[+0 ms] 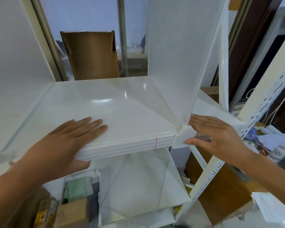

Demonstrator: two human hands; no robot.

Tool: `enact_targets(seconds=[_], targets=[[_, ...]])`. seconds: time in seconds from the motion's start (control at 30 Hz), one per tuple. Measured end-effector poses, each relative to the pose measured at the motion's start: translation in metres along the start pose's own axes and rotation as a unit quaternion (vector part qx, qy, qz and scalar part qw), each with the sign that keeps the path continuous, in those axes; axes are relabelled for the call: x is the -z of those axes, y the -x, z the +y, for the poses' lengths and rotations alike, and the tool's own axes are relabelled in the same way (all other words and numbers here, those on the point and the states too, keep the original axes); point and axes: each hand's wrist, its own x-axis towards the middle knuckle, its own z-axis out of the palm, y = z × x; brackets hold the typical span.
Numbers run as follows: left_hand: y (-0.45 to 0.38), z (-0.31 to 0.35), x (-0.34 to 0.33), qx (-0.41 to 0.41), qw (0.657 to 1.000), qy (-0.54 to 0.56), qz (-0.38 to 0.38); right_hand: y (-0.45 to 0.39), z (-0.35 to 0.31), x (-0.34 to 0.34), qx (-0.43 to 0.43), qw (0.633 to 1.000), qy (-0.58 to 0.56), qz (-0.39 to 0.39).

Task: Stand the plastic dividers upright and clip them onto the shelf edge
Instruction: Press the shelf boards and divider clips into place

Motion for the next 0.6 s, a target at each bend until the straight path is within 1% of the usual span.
enact_targets(seconds=[0.17,0.6], targets=[[0.001,0.0,0.003,0.002,1.0,-0.012,-0.001,-0.014,-0.014,-0.013,0.04,0.999,-0.005,0.001],[0.001,0.003,0.003,-0.006,0.999,-0.037,0.015,-0.018,-0.025,-0.016,0.048,0.999,0.009,0.01]])
